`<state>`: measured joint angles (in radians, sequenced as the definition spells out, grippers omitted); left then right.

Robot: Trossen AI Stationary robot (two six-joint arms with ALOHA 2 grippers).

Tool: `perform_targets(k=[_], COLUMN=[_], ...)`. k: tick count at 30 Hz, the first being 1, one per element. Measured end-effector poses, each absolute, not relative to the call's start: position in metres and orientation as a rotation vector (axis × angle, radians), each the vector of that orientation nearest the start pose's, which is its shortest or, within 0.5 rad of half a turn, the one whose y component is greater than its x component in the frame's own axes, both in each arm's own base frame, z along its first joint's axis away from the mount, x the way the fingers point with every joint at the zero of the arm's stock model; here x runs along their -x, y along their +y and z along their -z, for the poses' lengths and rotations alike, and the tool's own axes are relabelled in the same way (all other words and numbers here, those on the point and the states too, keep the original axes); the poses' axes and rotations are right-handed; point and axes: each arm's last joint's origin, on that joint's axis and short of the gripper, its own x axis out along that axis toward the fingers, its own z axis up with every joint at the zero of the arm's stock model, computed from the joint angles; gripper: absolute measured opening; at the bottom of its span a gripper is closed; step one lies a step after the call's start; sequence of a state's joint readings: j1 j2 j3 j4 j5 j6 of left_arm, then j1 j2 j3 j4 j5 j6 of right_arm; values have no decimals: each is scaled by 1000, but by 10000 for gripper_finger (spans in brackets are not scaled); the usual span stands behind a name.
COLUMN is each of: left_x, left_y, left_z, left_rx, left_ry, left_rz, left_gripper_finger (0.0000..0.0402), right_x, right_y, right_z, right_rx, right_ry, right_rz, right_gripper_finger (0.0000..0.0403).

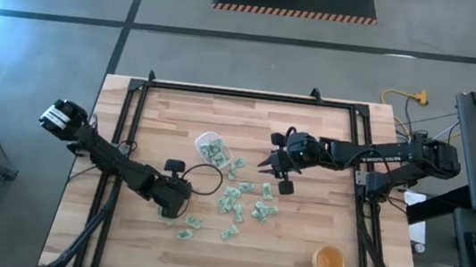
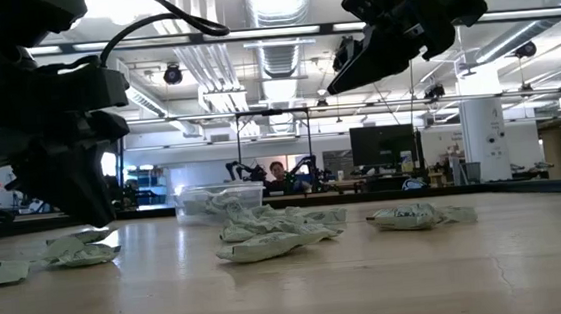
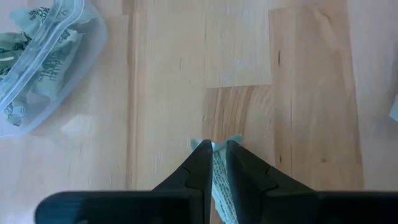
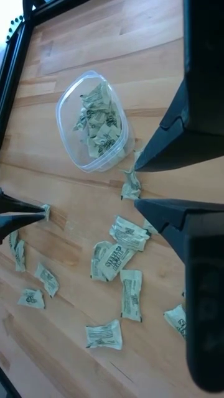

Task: Pick and place Stevia / Truvia into bins
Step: Put the stevia packet into the transparent bin

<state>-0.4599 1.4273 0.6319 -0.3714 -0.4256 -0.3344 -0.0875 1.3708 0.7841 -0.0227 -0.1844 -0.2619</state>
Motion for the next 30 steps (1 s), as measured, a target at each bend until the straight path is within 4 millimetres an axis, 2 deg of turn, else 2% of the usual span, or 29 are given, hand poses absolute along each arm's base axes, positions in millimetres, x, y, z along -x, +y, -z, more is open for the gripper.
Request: perform_targets(k=[8,16,23,30], left_x=[-217,-220,-220,-222], left_y=[-92,-90,-90,-90], left_z=[-135,-126,-131,-140], left_rx=[-218,-229,-241,-265], left_ry=[1078,1119,1116,1085], left_rz=[-161,-164,-124,-111], left_gripper_finger=[29,29,4,0], right_x=[-283,-283,-283,-283], right_y=[-19,-19,-19,-20], right_z=[-222,-221,-221,-221], right_rx=[171,171,171,171], right_ry=[586,586,586,586], right_rz=[-172,-172,-172,-172], right_gripper_finger=[80,69,74,79])
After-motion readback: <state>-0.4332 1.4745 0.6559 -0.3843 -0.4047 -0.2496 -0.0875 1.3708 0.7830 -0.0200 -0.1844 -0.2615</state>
